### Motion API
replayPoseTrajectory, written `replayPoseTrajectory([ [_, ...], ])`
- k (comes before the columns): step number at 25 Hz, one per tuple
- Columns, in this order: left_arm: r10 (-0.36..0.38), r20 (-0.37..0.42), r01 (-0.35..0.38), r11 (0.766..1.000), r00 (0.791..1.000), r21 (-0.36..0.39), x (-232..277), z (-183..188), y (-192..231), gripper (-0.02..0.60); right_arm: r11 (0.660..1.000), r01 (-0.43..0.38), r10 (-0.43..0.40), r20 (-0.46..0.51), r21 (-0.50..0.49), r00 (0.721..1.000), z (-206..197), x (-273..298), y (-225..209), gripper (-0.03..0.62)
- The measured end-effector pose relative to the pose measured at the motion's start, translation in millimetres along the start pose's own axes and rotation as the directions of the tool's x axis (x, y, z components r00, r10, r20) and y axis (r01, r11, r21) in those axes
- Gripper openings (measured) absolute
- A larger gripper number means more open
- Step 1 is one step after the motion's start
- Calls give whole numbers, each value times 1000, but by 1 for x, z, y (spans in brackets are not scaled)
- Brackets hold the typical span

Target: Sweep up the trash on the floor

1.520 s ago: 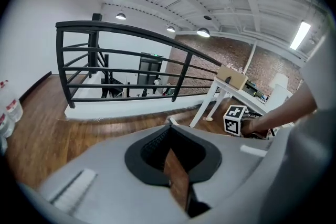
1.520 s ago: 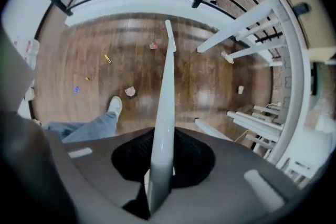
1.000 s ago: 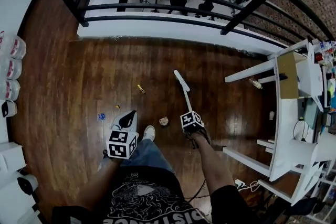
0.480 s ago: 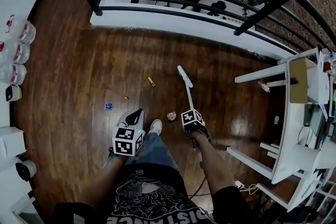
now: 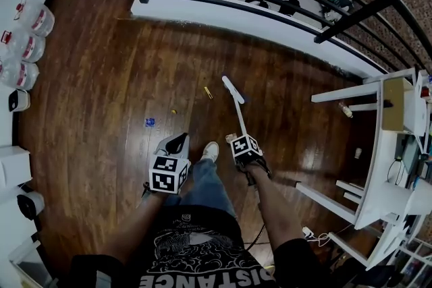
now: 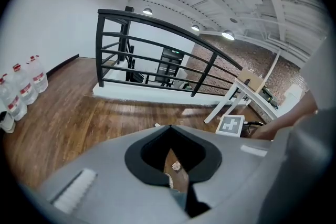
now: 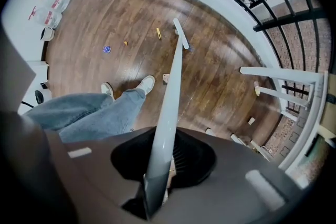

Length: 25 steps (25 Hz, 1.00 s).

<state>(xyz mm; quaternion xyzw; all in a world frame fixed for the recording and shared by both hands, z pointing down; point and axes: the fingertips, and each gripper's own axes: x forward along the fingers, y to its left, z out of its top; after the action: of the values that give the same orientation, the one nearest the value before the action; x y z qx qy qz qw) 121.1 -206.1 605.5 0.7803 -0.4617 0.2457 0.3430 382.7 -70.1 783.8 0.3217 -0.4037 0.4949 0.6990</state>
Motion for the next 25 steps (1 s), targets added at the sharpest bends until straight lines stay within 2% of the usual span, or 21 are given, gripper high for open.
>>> replayPoseTrajectory([
  [13,16,12,-16,1000,1000,-26,-67,-50,81,6,995,67,-66,9,-74,998,-1,1,104,55],
  [20,31,34,-29,998,999,-62,-105,-74,125,6,995,67,-66,11,-73,998,-5,1,161,57],
  [25,37,38,-33,995,999,-93,-119,-93,141,6,995,53,-52,17,-89,999,-7,0,196,57],
])
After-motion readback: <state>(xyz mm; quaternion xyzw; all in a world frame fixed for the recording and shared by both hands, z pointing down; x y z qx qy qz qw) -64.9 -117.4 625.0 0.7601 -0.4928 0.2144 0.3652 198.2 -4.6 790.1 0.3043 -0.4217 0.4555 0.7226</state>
